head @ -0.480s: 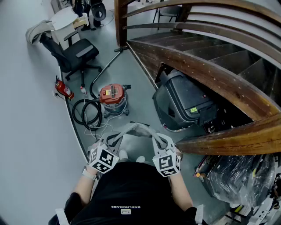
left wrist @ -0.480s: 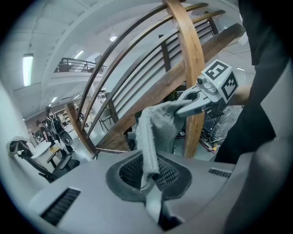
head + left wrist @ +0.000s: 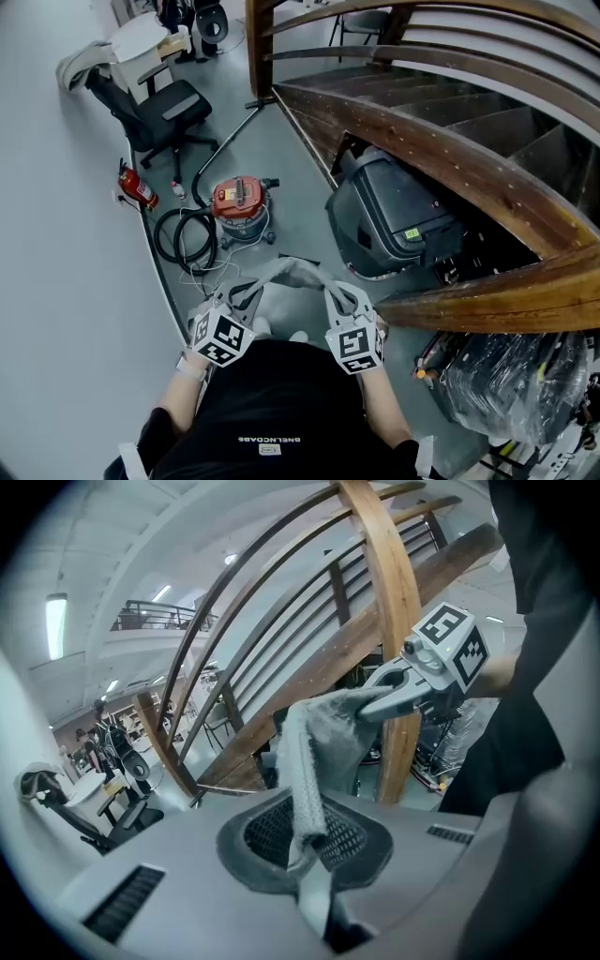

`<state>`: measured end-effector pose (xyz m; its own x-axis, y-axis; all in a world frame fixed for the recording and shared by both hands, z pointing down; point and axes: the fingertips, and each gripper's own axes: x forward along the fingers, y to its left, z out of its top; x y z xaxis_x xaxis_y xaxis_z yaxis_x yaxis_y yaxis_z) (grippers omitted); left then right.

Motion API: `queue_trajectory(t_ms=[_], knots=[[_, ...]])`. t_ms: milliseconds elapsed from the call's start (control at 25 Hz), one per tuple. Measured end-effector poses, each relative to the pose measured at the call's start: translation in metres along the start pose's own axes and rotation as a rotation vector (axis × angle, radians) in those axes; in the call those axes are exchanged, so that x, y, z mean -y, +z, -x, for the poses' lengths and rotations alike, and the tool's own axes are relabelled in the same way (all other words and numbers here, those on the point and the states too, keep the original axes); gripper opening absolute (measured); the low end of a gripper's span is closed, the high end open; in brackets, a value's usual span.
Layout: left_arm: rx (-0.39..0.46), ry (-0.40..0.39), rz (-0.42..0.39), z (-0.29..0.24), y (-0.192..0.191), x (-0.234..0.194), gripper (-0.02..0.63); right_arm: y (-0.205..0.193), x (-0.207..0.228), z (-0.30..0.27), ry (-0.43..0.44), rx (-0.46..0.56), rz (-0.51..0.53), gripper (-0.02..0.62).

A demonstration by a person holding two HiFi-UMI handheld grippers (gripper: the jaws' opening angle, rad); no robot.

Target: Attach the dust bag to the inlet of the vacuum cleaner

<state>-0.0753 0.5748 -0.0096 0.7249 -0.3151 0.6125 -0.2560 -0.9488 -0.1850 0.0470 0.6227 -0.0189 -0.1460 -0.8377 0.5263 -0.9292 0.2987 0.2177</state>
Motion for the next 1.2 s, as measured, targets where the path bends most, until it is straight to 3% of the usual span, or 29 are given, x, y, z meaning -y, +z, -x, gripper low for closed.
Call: queue_trajectory(t_ms=[720,960,1200], knots=[[-0.048,0.022,0.023,-0.033,0.004,0.020,0.021,-0.027,0.023,-0.005,0.056,-0.005,0.006,0.034],[-0.050,0.014,0.047,-0.052,-0.007,-0.012,0.023,-0.017,0.028,-0.040,0.073,-0.029,0.016,0.034],[-0.039,-0.011,0.044,-0.082,-0.012,-0.082,0.021,0.009,0.048,-0.105,0.060,-0.050,0.019,0.035]])
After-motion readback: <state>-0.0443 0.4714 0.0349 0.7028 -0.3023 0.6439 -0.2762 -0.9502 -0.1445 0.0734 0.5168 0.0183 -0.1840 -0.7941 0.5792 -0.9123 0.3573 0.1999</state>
